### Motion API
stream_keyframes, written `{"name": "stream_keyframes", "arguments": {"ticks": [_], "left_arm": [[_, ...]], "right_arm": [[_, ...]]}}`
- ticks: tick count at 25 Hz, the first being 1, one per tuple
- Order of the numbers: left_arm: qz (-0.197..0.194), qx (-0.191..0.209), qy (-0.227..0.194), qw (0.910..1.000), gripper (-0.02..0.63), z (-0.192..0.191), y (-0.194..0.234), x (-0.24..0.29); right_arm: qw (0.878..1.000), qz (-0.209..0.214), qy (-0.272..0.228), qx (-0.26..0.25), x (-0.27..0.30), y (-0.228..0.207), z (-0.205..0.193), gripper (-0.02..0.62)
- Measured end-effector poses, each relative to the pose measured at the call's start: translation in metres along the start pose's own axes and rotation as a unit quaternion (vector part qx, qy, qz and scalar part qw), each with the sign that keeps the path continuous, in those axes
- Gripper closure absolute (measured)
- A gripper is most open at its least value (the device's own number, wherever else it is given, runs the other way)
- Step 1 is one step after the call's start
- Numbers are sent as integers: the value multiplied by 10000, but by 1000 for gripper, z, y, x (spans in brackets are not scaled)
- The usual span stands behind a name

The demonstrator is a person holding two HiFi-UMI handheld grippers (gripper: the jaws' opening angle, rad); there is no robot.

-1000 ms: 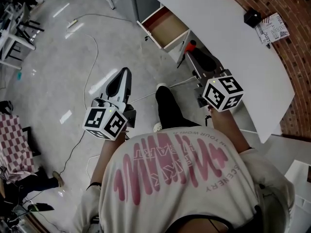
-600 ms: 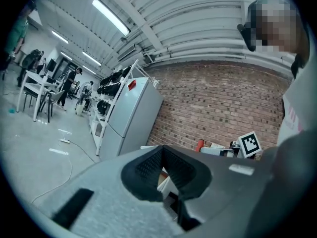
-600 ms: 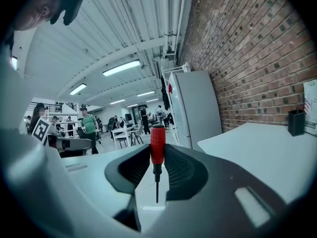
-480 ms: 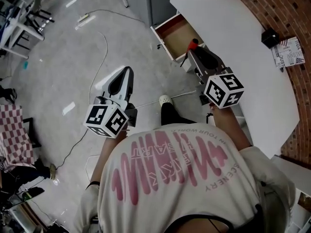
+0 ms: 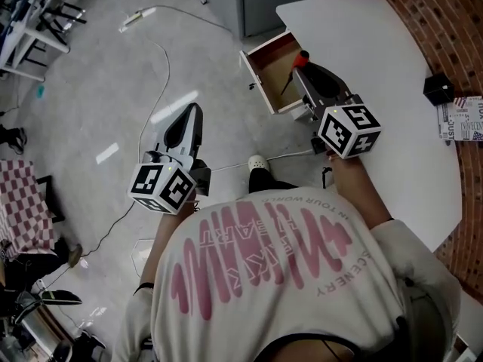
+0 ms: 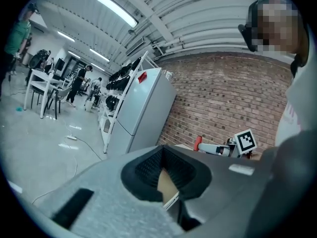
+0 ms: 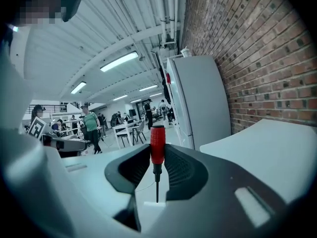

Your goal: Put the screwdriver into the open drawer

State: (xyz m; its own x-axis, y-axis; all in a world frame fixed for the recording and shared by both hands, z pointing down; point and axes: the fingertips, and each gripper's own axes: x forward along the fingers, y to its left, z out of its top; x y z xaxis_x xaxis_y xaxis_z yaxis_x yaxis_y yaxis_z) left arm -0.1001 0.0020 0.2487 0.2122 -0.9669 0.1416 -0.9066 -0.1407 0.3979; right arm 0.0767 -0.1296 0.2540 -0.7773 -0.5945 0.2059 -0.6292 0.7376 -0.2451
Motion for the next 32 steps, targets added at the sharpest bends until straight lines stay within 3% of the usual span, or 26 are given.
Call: {"name": "stream_keyframes", "arguments": {"ticks": [9, 22, 27, 32], "left_arm": [[248, -173, 220, 9993, 601, -14, 41, 58], [846, -430, 828, 9920, 601, -45, 102, 74], [1078, -278, 675, 9915, 601, -48, 117, 73], [1182, -574, 607, 9895, 601, -50, 142, 76]], "right_arm": [[9983, 56, 576, -32, 71, -52, -30, 489], [9844, -50, 1755, 147, 131, -91, -127, 491], [9789, -170, 2035, 86, 150, -107, -167, 491], [9688, -420, 2443, 80, 170, -121, -211, 491]]}}
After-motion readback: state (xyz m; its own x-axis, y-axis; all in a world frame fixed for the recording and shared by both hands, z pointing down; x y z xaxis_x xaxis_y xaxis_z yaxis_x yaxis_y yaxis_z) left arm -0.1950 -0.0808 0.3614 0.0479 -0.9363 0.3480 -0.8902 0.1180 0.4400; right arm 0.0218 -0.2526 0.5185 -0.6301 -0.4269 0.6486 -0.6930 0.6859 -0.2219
